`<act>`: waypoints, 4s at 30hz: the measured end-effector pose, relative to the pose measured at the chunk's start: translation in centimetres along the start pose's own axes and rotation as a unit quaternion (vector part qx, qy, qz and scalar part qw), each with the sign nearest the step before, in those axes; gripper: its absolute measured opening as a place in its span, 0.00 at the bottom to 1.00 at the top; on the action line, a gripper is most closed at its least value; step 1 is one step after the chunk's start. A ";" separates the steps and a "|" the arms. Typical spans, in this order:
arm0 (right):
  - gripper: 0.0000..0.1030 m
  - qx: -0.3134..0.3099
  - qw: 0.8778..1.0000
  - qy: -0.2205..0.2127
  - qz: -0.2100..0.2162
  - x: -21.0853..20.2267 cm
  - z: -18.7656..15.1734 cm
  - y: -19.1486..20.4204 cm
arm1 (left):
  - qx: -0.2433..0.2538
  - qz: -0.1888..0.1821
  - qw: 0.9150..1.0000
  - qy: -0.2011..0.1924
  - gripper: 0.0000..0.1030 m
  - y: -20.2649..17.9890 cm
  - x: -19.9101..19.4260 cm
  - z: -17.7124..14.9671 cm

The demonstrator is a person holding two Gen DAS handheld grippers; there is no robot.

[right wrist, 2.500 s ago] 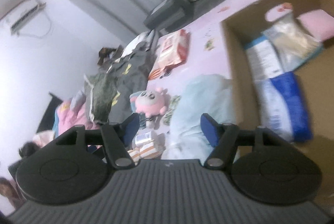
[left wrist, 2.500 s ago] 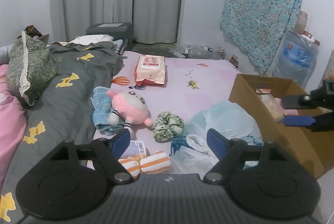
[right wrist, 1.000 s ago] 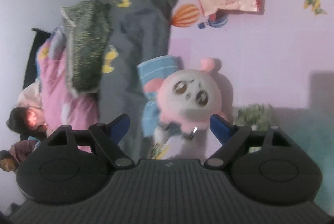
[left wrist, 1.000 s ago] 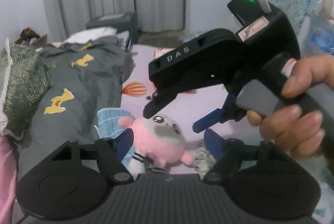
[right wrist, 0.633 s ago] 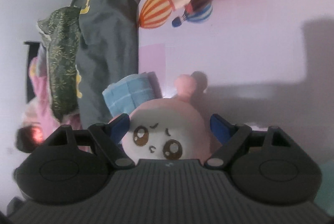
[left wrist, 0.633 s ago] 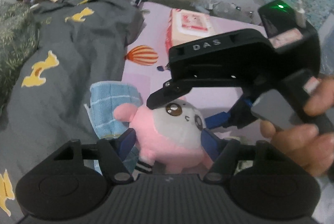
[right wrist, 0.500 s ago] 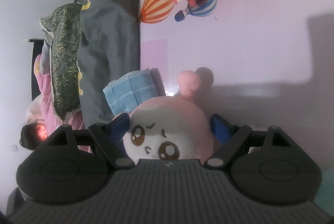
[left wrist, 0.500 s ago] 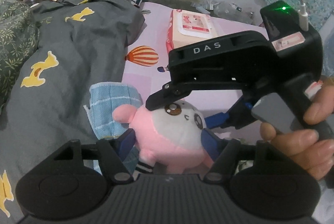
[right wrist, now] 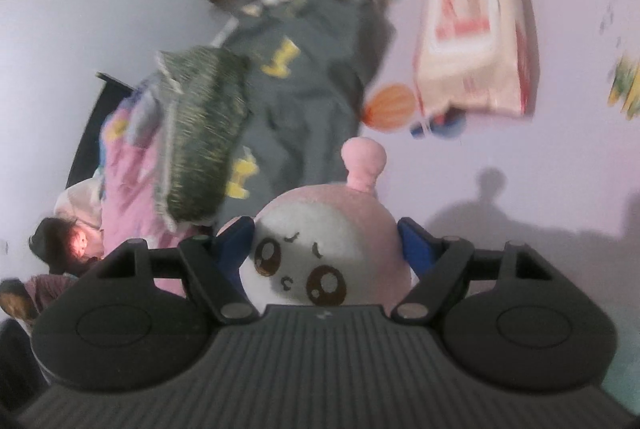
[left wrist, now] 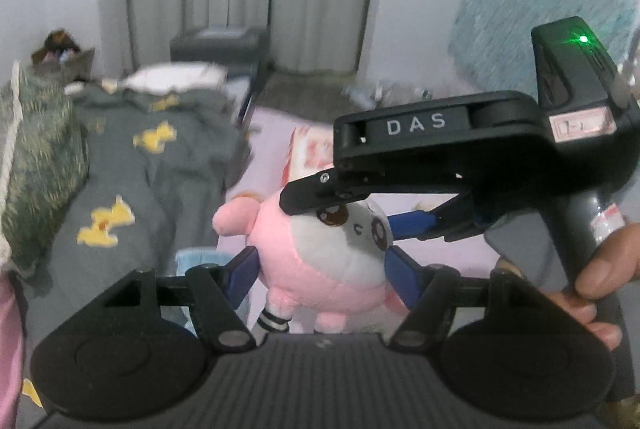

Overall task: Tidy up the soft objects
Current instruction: 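Grasp the pink plush toy by its head with the right gripper, then carry the plush toy with the right gripper into the cardboard box and release, then move the right gripper to the rolled blue towel and grasp it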

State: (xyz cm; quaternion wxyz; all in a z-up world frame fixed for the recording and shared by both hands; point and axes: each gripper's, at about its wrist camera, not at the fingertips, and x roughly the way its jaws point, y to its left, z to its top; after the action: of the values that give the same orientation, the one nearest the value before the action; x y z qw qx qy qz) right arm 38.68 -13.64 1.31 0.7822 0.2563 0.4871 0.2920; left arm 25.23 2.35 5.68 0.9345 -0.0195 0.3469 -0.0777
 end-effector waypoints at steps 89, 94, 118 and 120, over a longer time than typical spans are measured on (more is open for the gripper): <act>0.81 0.050 0.999 -0.002 -0.001 -18.6 -8.9 -9.0 | 0.058 0.023 0.998 0.025 0.86 -6.7 -5.4 -9.7; 0.81 0.024 0.998 0.055 0.011 -9.8 -6.5 -3.0 | 0.018 0.091 0.996 0.015 0.86 -0.6 -4.4 -9.7; 0.71 0.045 0.984 0.172 -0.027 18.2 -1.8 -2.6 | -0.098 0.080 0.982 0.138 0.50 9.5 11.3 -7.4; 0.64 0.051 0.983 0.174 -0.020 18.3 -2.0 -2.8 | -0.112 0.070 0.981 0.141 0.44 9.8 11.6 -7.5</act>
State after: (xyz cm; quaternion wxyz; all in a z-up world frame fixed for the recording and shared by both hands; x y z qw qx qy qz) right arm 43.96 -2.41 -12.59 0.6771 0.2313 0.6350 0.2912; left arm 30.35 10.27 -8.38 0.8713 -0.0885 0.4821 0.0257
